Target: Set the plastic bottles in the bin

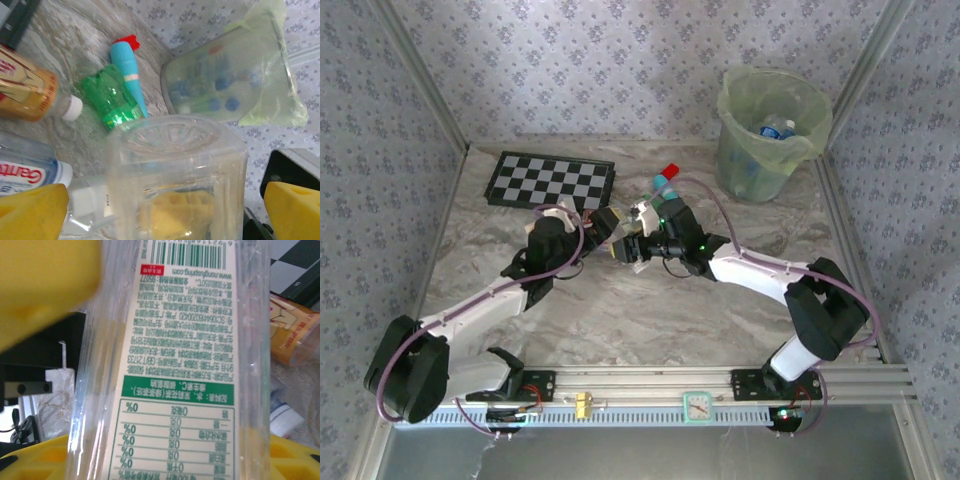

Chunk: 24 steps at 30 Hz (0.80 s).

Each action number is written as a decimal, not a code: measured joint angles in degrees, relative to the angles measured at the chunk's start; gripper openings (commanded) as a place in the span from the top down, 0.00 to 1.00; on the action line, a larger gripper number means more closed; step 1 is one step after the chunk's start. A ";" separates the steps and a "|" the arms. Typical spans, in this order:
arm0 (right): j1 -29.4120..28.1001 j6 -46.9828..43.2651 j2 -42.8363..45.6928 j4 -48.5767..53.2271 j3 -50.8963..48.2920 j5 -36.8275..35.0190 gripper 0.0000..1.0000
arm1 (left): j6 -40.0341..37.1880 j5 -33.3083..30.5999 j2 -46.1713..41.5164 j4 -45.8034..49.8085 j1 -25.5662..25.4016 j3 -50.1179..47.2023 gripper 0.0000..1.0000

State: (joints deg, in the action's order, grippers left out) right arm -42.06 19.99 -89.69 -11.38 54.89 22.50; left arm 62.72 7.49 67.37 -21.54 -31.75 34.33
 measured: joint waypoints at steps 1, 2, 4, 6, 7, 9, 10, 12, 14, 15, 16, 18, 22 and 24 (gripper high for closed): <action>0.28 -0.13 0.37 0.50 0.00 -0.44 0.43 | -0.33 -0.42 -0.70 0.76 0.83 0.00 0.00; 0.72 -0.28 0.98 1.20 -0.02 -0.94 0.43 | -0.68 -0.98 -1.42 1.81 1.66 0.00 0.00; 1.75 -0.79 2.62 2.80 -0.17 -2.10 0.43 | -1.31 -2.60 -2.64 4.39 2.95 0.13 0.00; 3.15 -1.64 4.74 4.85 -0.22 -3.67 0.43 | -2.29 -5.14 -3.45 8.96 3.63 0.94 0.00; 4.02 -2.25 6.10 6.25 -0.22 -4.83 0.43 | -2.78 -6.73 -3.61 11.72 3.69 1.62 0.00; 5.88 -3.50 8.90 9.51 0.04 -7.41 0.43 | -3.58 -9.20 -3.56 16.55 3.69 2.73 0.00; 6.93 -4.11 10.10 11.43 0.55 -8.83 0.43 | -3.87 -10.05 -3.56 18.05 3.69 2.84 0.00; 9.42 -5.11 12.24 15.41 2.56 -11.67 0.43 | -4.39 -11.02 -3.52 20.65 3.69 2.84 0.00; 12.85 -6.08 14.19 18.88 5.49 -14.29 0.43 | -4.63 -11.26 -3.50 22.18 3.67 2.58 0.00; 14.60 -6.36 14.95 20.13 6.82 -15.13 0.43 | -4.66 -11.26 -3.48 22.62 3.63 2.51 0.00; 16.70 -6.64 15.78 21.18 8.44 -15.98 0.43 | -4.72 -11.23 -3.39 23.12 3.63 2.45 0.00; 21.27 -7.32 16.81 23.50 12.26 -17.20 0.43 | -4.90 -11.21 -2.73 23.52 3.45 2.36 0.00; 29.00 -7.87 16.76 25.20 19.61 -18.73 0.43 | -5.53 -11.17 -1.11 23.74 2.16 2.36 0.00; 32.57 -8.04 15.50 25.44 23.98 -19.93 0.44 | -5.99 -11.17 -0.09 23.78 1.20 2.38 0.00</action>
State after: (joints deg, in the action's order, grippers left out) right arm -9.50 11.94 -74.19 14.06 78.87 2.57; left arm 56.73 -3.68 67.29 2.24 -30.55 36.71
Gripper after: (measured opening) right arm 0.581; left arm 0.997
